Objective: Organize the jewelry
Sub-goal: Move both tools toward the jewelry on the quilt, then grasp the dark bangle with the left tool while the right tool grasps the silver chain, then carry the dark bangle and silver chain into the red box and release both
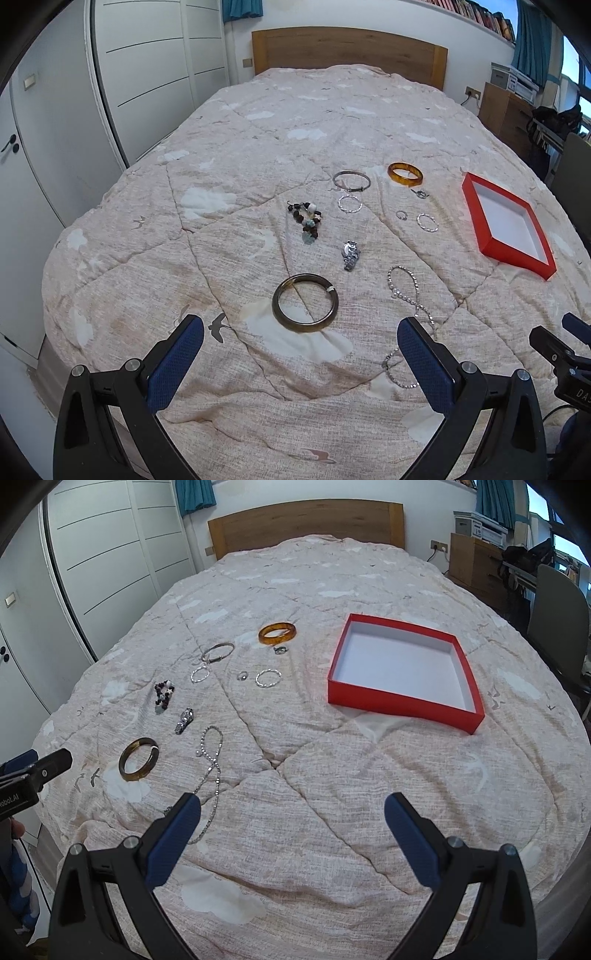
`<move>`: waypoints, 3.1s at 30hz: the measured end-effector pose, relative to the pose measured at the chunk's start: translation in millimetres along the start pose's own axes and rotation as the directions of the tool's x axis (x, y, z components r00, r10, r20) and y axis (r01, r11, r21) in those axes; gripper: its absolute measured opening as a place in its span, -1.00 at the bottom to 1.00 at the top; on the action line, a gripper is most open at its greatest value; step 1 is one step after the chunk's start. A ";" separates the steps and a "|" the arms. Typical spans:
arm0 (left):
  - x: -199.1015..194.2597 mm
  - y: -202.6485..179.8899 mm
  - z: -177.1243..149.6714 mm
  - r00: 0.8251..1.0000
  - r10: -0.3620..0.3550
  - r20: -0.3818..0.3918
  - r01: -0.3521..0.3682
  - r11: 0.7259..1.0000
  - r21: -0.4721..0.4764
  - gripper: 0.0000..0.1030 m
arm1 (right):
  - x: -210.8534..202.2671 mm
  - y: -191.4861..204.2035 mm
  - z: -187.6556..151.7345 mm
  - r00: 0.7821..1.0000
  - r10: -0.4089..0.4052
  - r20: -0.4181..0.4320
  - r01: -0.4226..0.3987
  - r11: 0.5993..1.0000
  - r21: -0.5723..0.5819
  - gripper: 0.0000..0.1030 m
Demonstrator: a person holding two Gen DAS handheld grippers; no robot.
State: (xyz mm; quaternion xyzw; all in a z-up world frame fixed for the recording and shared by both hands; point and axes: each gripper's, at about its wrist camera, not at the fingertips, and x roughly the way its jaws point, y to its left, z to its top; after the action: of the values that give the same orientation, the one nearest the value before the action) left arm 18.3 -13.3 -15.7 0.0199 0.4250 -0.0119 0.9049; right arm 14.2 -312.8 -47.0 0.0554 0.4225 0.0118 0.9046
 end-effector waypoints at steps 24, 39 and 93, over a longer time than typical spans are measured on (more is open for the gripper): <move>32.3 5.3 5.5 0.999 0.005 -0.038 -0.005 1.000 0.005 0.99 | 23.8 13.1 3.4 0.999 0.000 -0.050 -0.002 0.999 -0.039 0.92; 88.9 16.0 14.3 0.991 -0.040 -0.128 0.033 0.998 -0.053 0.97 | 73.7 32.6 9.7 0.975 0.147 -0.165 -0.159 0.986 -0.059 0.16; 76.8 13.2 28.3 0.988 -0.029 -0.152 0.015 0.996 -0.091 -0.83 | 43.9 38.6 32.7 0.920 0.377 -0.112 -0.384 0.921 -0.057 -0.92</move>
State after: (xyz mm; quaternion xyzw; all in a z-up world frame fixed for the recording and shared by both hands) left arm 89.5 -1.8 -56.4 -0.0247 0.4937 -0.0010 0.8693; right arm 68.5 -274.5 -55.5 0.1007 0.4473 0.2064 0.8644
